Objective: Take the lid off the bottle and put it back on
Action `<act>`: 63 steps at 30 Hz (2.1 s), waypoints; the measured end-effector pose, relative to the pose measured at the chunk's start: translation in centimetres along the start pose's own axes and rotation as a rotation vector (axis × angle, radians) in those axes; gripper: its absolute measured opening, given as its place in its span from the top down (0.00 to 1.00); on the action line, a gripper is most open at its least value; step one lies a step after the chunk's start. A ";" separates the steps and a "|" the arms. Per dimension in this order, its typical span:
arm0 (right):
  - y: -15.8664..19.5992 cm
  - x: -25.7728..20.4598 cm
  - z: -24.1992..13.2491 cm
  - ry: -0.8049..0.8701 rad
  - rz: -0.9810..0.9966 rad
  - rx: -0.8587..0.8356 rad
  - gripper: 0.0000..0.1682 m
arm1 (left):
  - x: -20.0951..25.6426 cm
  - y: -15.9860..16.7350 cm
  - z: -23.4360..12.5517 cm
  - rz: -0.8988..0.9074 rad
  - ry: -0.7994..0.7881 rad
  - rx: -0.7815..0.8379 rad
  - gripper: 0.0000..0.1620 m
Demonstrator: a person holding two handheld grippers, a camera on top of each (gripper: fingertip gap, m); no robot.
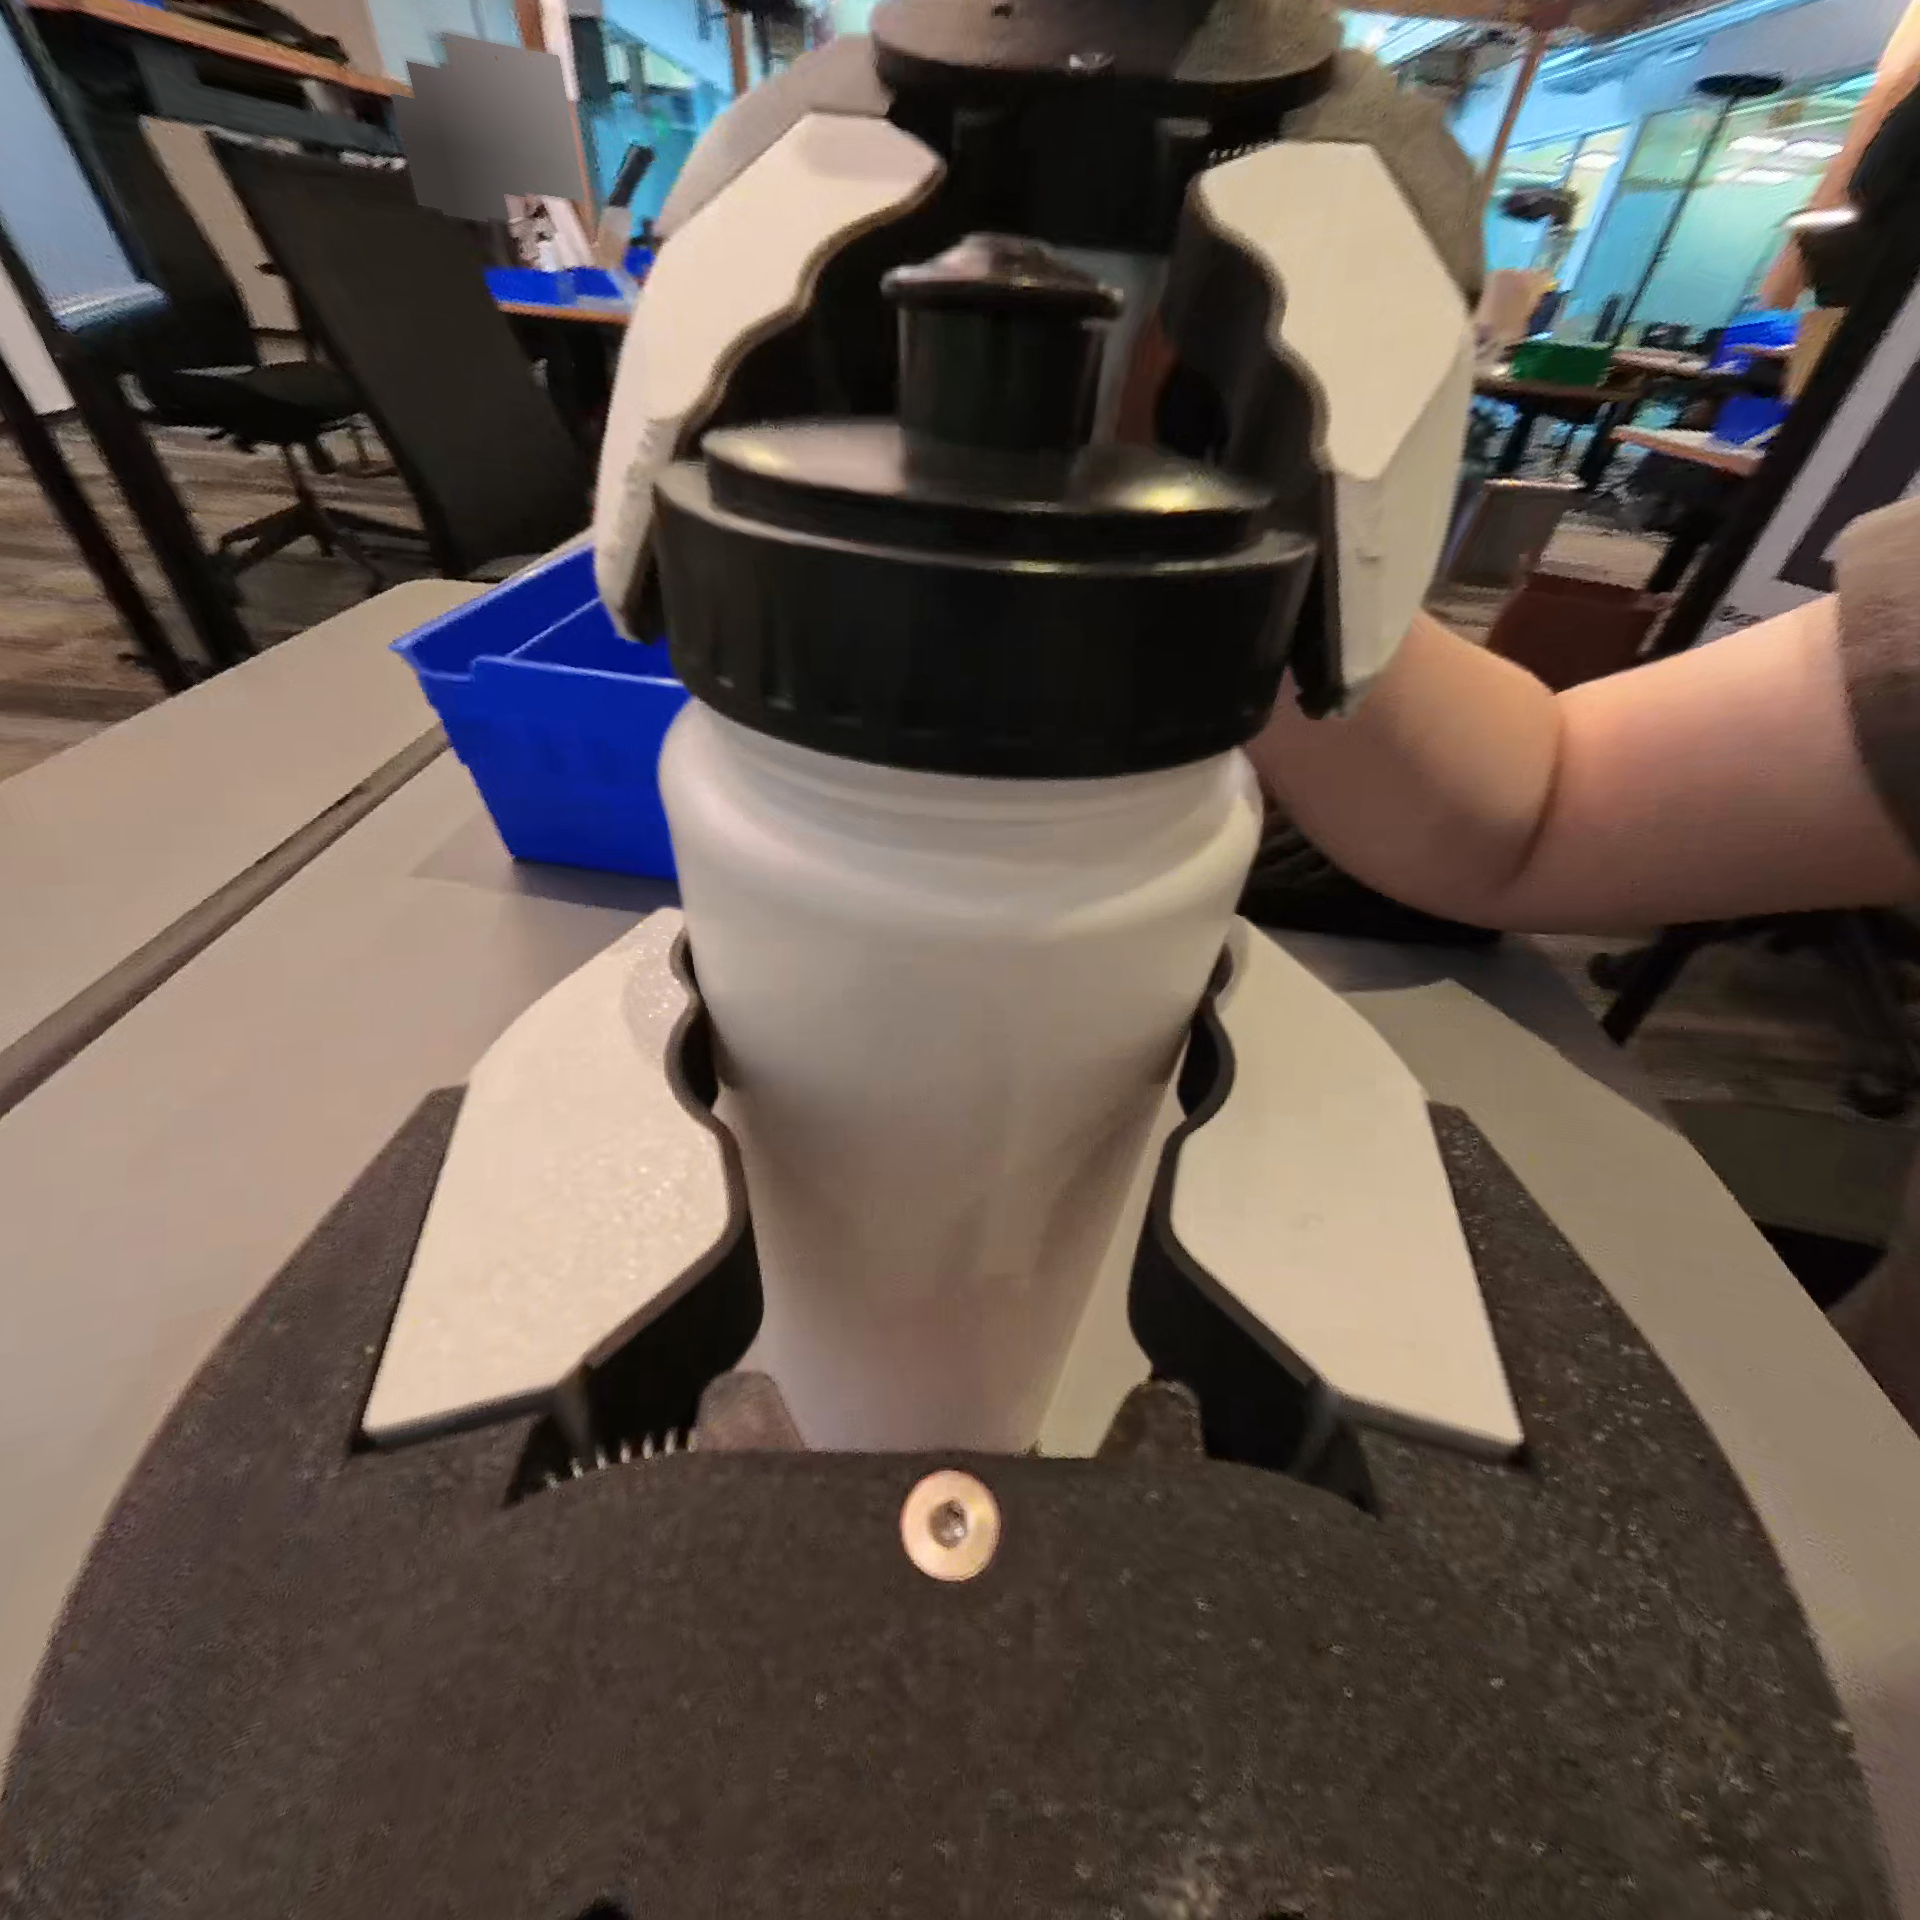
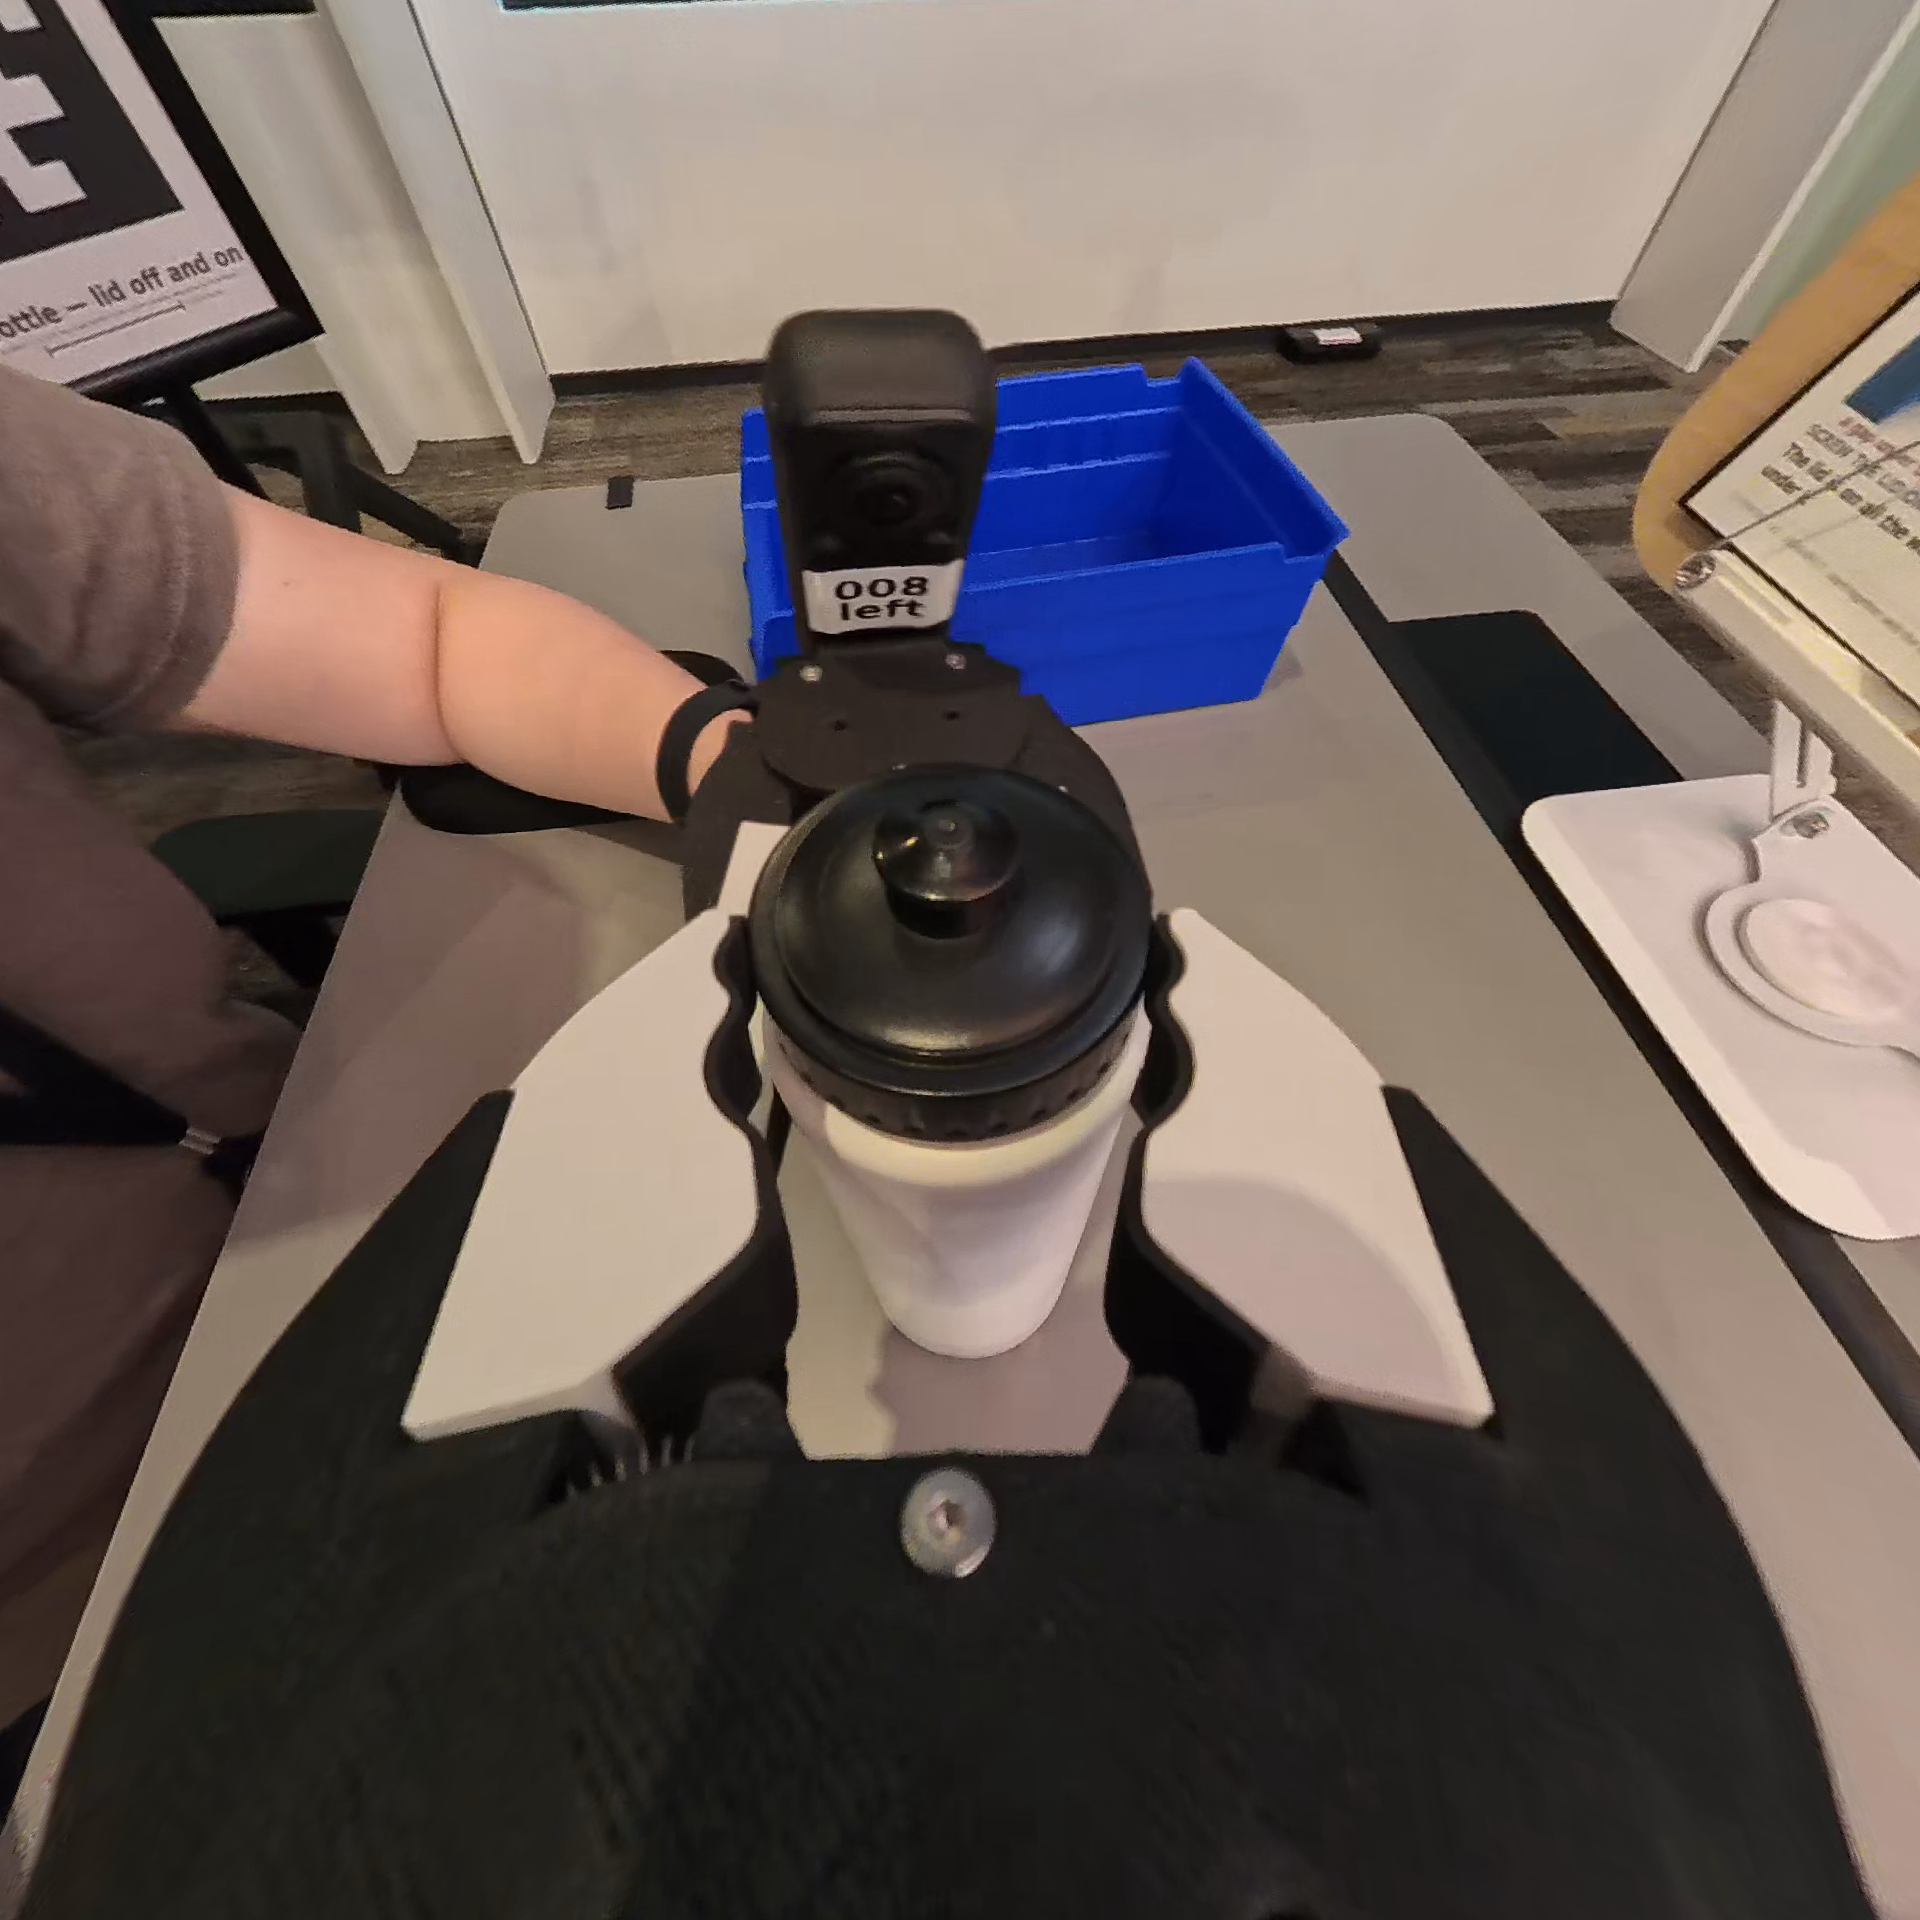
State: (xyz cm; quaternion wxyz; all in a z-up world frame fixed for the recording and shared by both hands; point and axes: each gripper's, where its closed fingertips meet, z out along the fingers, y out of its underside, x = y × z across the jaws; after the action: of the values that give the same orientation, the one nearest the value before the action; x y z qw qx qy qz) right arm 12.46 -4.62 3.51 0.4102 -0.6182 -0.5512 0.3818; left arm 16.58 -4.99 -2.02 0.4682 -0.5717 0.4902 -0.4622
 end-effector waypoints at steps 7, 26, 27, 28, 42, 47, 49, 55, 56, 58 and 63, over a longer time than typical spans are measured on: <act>-0.1 2.2 0.4 0.197 0.129 -0.020 0.56 | -3.4 0.1 -0.7 -0.019 -0.428 -0.085 0.47; 0.7 5.7 -1.4 -0.113 0.783 0.257 0.58 | 0.0 2.2 0.6 -0.494 0.076 -0.132 0.45; 0.7 5.8 -1.5 -0.139 0.807 0.277 0.59 | 0.1 2.0 0.6 -0.514 0.089 -0.122 0.45; 0.7 5.9 -1.5 -0.150 0.816 0.284 0.59 | 0.1 2.0 0.6 -0.521 0.093 -0.119 0.45; -0.5 4.4 0.2 0.149 0.311 0.147 0.55 | -3.9 3.0 -0.2 -0.039 -0.298 -0.170 0.45; -0.7 3.2 1.3 0.151 0.150 0.129 0.55 | -4.4 0.9 -0.7 0.143 -0.451 -0.080 0.36; -0.6 3.2 1.2 0.152 0.122 0.117 0.55 | -4.8 0.9 -0.6 0.130 -0.458 -0.071 0.42; -0.2 1.4 0.5 0.019 0.001 0.090 0.55 | -2.8 0.8 -0.1 0.099 -0.225 -0.074 0.45; -0.2 0.2 0.4 -0.055 -0.040 0.097 0.56 | -1.5 0.8 0.1 0.110 -0.125 -0.073 0.46; 0.0 -2.3 -0.1 -0.201 -0.102 0.100 0.56 | 1.1 1.1 0.3 0.153 0.029 -0.090 0.46; 0.4 -4.2 -0.9 -0.322 -0.159 0.102 0.56 | 3.6 1.3 0.6 0.210 0.130 -0.115 0.45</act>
State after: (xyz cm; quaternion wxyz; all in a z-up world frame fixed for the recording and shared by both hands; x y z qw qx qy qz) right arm 13.07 -8.89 3.54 0.3761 -0.4822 -0.6368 0.4697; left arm 17.30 -8.59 -3.15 0.4477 -0.5119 0.6024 -0.4178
